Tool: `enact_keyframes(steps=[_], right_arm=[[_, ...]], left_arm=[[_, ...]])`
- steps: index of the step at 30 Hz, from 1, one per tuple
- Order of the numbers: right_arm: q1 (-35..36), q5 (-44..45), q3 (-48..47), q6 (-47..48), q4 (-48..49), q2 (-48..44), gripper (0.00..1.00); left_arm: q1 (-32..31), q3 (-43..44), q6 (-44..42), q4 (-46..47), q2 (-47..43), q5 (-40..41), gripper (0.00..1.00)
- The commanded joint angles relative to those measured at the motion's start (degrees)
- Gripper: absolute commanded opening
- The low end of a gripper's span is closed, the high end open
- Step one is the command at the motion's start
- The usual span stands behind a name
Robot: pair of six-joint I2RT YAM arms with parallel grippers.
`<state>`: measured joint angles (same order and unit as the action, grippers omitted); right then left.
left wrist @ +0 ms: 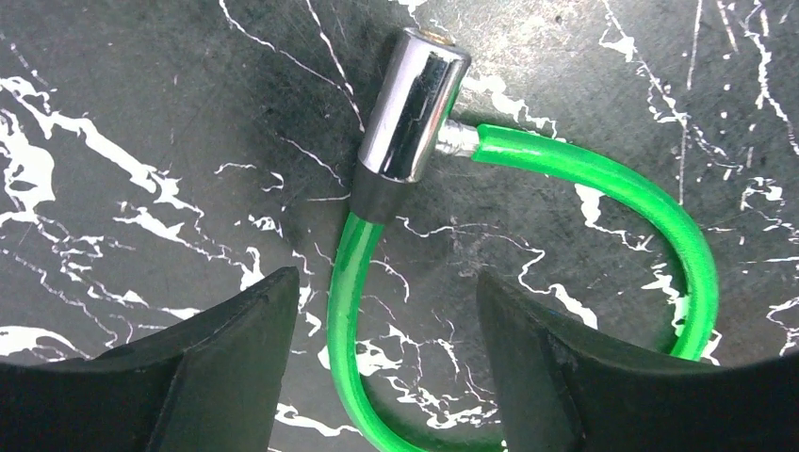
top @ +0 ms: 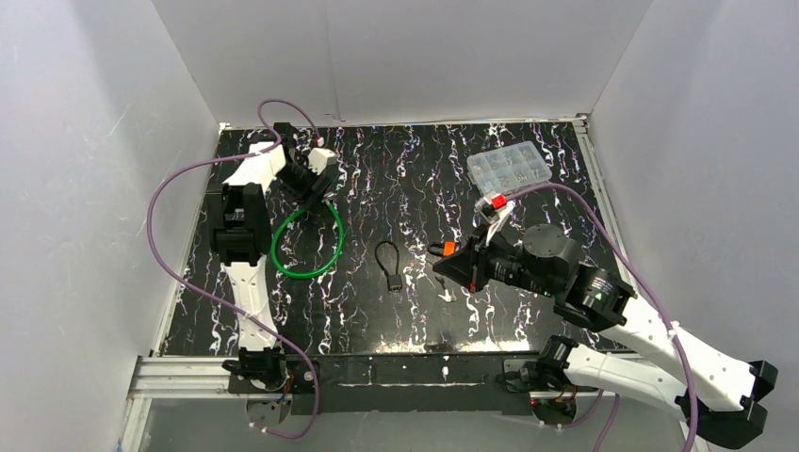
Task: Unlock with the key
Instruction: Pick up the lock from the center of the board.
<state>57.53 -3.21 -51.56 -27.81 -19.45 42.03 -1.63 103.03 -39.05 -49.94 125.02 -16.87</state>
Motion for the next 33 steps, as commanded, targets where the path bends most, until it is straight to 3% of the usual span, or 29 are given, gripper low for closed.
enact_keyframes(steps=[1, 8, 12, 17, 21, 22, 27, 33], right_arm=[[-0.31, 1.12, -4.03, -1.40, 1.88, 0.80, 0.01], [-0.31, 1.17, -7.53, -0.73, -0.61, 2.27, 0.01], [-0.29, 1.55, -6.86, -1.56, 0.16, 1.58, 0.01], [-0.31, 1.18, -6.92, -1.83, -0.87, 0.67, 0.01], [-0.31, 1.41, -6.64, -1.72, -0.98, -0.42, 0.01], [-0.31, 1.41, -6.50, -1.56, -0.95, -0.69, 0.01], [-0.48, 1.04, -5.74, -1.03, -0.43, -1.24, 0.01], [-0.75, -0.49, -7.67, -0.44, -2.47, -0.33, 0.01]], left_arm=[[-0.31, 1.37, -3.53, -0.72, 0.12, 0.26, 0.67], [-1.88, 0.89, -6.91, 0.08, 2.45, 0.05, 0.64], [-3.70, 1.00, -9.84, -2.61, 3.41, -1.43, 0.35], [-5.85, -4.71, -11.39, -0.97, 0.30, -3.00, 0.29], [-7.38, -5.79, -13.65, -3.98, -4.70, -7.09, 0.02], [-7.86, -5.62, -14.78, -5.26, -6.90, -9.08, 0.00], [-10.60, -4.08, -20.76, -10.89, -21.30, -23.62, 0.00], [-20.69, -3.04, -26.92, -19.44, -37.13, -30.73, 0.00]])
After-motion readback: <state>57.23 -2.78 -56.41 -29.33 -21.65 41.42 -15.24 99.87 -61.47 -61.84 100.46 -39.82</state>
